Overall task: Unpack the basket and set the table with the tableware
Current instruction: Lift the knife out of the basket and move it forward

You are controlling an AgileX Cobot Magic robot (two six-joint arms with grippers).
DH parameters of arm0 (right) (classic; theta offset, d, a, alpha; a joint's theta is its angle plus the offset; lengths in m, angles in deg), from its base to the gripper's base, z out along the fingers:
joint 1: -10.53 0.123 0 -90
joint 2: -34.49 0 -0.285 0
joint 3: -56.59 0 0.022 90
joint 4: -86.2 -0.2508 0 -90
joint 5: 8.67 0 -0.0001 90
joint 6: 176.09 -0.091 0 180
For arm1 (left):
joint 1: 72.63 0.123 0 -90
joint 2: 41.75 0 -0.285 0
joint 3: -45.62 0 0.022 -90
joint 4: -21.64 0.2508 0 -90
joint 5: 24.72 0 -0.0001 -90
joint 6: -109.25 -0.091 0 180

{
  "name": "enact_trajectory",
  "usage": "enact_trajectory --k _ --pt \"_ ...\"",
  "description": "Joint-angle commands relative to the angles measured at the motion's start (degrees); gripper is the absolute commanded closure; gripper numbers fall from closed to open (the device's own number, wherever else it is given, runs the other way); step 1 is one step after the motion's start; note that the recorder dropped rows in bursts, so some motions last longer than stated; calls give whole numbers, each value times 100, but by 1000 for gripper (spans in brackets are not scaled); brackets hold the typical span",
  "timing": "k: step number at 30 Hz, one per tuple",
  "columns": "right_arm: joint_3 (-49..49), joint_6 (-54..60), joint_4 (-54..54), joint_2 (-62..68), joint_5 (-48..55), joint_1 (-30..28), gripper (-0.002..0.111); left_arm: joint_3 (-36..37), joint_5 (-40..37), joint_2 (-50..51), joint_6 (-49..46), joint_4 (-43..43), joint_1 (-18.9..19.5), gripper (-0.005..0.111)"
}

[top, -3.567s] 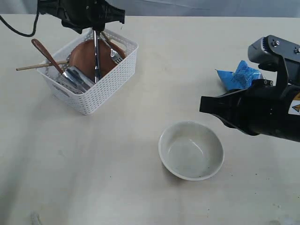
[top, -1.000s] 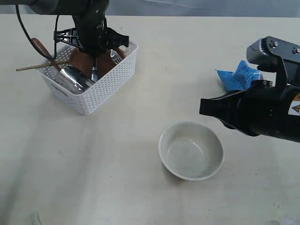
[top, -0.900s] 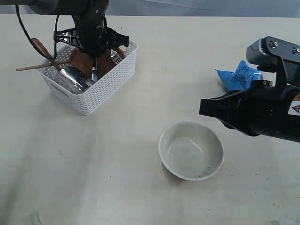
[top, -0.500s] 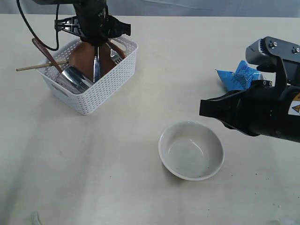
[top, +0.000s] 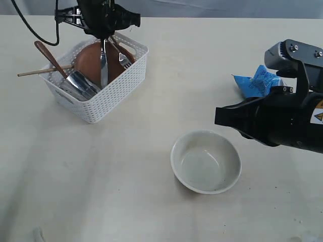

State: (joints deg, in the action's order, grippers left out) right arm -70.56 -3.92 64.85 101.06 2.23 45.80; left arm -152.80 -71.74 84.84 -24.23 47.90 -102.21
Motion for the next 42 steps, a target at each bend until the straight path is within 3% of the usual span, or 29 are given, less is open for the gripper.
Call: enact_trajectory --k 1,13,25,32,42 --pt "-26 40 49 13 -29 25 109 -83 50 -256 -20 126 -26 107" --pt "-26 38 124 13 -94 25 109 -87 -12 -837 -173 231 -26 107" --pt "-26 38 368 -452 -6 14 109 -22 -900 -1750 -830 -300 -138 107" --pt "-26 38 376 -716 89 14 109 906 -743 -2402 -833 -311 -640 107" --pt "-26 -20 647 -720 390 14 109 3011 -210 -3622 -379 -322 -1442 107"
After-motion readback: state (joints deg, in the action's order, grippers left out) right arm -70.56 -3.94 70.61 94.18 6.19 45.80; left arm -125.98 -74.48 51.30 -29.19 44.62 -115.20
